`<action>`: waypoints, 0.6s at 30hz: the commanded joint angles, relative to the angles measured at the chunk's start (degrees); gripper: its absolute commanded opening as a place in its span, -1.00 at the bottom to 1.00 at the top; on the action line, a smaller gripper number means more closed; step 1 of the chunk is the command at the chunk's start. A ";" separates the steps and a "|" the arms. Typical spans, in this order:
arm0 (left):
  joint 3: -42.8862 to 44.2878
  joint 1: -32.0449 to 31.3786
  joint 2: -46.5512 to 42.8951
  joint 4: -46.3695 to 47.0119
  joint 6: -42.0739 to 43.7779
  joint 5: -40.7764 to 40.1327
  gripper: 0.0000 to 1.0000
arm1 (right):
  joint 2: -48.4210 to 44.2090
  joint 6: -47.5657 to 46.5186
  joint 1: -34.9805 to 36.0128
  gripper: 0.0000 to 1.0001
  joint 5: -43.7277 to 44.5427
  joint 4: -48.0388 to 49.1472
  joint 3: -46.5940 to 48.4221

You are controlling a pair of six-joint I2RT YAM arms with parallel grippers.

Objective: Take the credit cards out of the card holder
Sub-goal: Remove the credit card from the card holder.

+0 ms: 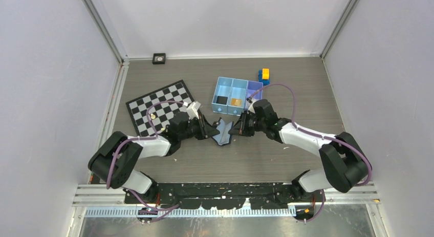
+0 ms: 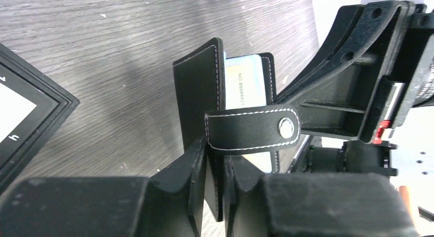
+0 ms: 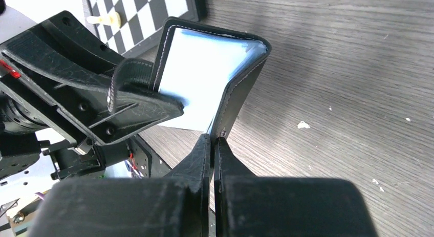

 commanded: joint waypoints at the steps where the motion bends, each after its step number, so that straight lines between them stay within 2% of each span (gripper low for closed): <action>1: -1.23 0.15 -4.33 5.65 0.47 -0.41 -0.52 | -4.95 -0.63 0.22 -0.99 1.92 2.97 -0.25; 5: -2.04 0.10 -6.23 5.99 0.66 -0.83 0.03 | -7.99 -1.62 0.17 -0.99 2.76 2.91 -1.10; 7: -2.40 0.18 -6.62 6.48 0.61 -1.00 0.22 | -9.16 -2.00 0.18 -0.99 2.64 2.90 -1.37; 14: -3.46 0.16 -6.01 11.63 -1.09 1.32 0.49 | -11.72 -2.30 0.23 -0.99 1.50 2.64 -1.57; 18: -4.34 0.15 -3.08 20.41 -3.74 5.04 0.53 | -13.05 -2.41 0.16 -0.99 0.71 3.12 -1.87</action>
